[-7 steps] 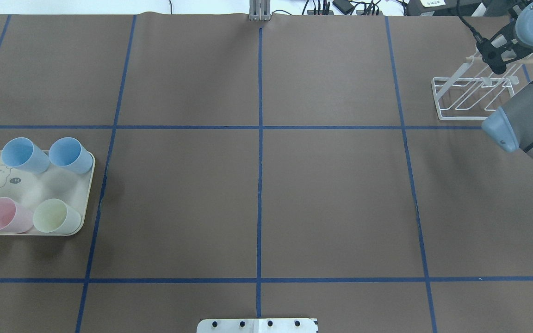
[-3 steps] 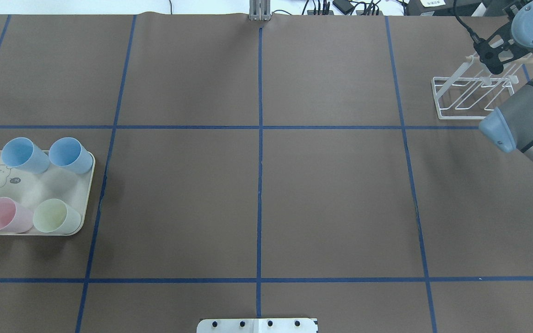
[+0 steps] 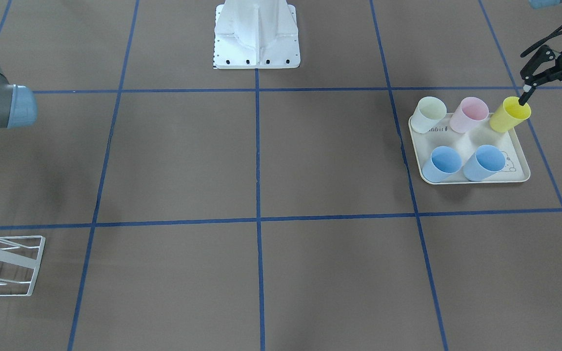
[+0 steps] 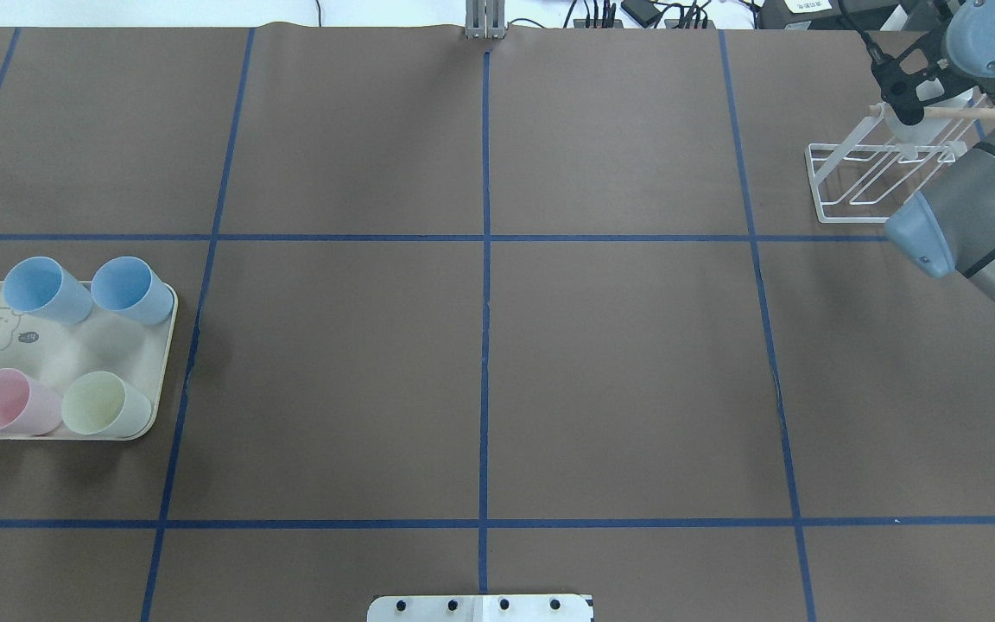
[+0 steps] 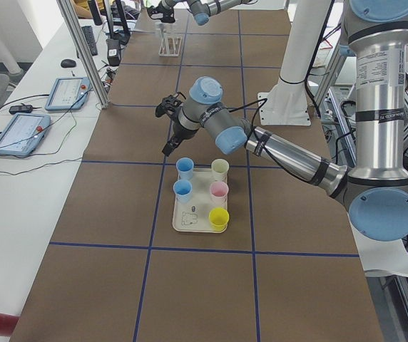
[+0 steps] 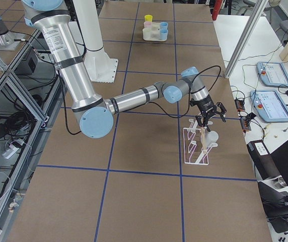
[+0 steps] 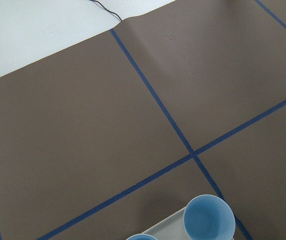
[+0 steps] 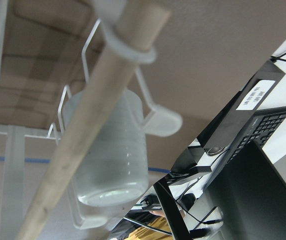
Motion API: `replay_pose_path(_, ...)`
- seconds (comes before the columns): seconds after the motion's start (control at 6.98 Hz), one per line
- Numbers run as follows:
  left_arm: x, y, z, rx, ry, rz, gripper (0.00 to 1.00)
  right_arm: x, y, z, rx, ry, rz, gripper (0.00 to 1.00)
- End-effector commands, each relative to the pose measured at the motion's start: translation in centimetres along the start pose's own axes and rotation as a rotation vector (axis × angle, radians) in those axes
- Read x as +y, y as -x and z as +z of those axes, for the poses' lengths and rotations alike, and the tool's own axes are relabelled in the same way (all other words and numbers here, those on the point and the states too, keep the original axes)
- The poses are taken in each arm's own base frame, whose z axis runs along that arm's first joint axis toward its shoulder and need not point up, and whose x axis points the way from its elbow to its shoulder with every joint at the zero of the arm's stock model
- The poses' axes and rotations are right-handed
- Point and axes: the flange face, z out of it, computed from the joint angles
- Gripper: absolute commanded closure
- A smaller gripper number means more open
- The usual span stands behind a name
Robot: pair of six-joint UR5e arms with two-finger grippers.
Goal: Transfer IKEA cup to right arm and place on rack
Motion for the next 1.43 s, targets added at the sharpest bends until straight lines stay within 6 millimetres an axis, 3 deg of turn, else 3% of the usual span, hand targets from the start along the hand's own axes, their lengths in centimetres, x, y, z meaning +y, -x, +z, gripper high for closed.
replay_pose_path(0.0,1.1,0.9,0.7,-0.017,0.023,-0.017,0.00,-2.8,-1.0,-4.7,-0.012,-0.226,0.283,0.02)
replay_pose_path(0.29,3.0,2.4,1.6,-0.076,0.036,-0.036,0.00,-4.1,-1.2,-10.6,-0.096,-0.468,0.577,0.02)
replay_pose_path(0.43,5.3,4.2,2.9,-0.100,0.013,-0.057,0.00,-5.0,-1.4,-14.8,-0.170,-0.585,0.782,0.02)
replay_pose_path(0.57,7.6,5.8,5.4,-0.077,-0.014,-0.062,0.00,-7.4,-1.1,-18.7,-0.252,-0.670,0.942,0.02)
replay_pose_path(0.72,9.6,5.2,9.0,-0.030,-0.031,-0.126,0.00,-10.0,-0.8,-22.2,-0.312,-0.729,1.048,0.01)
replay_pose_path(0.86,11.1,4.3,11.9,-0.026,-0.063,-0.170,0.00,-11.0,-0.6,-23.9,-0.331,-0.757,1.072,0.01)
replay_pose_path(1.0,12.0,2.8,14.2,-0.003,-0.054,-0.196,0.00,-11.3,-0.4,-24.0,-0.335,-0.761,1.068,0.01)
replay_pose_path(1.29,12.9,2.4,16.1,-0.024,-0.048,-0.212,0.04,-11.4,-0.1,-23.8,-0.339,-0.756,1.067,0.01)
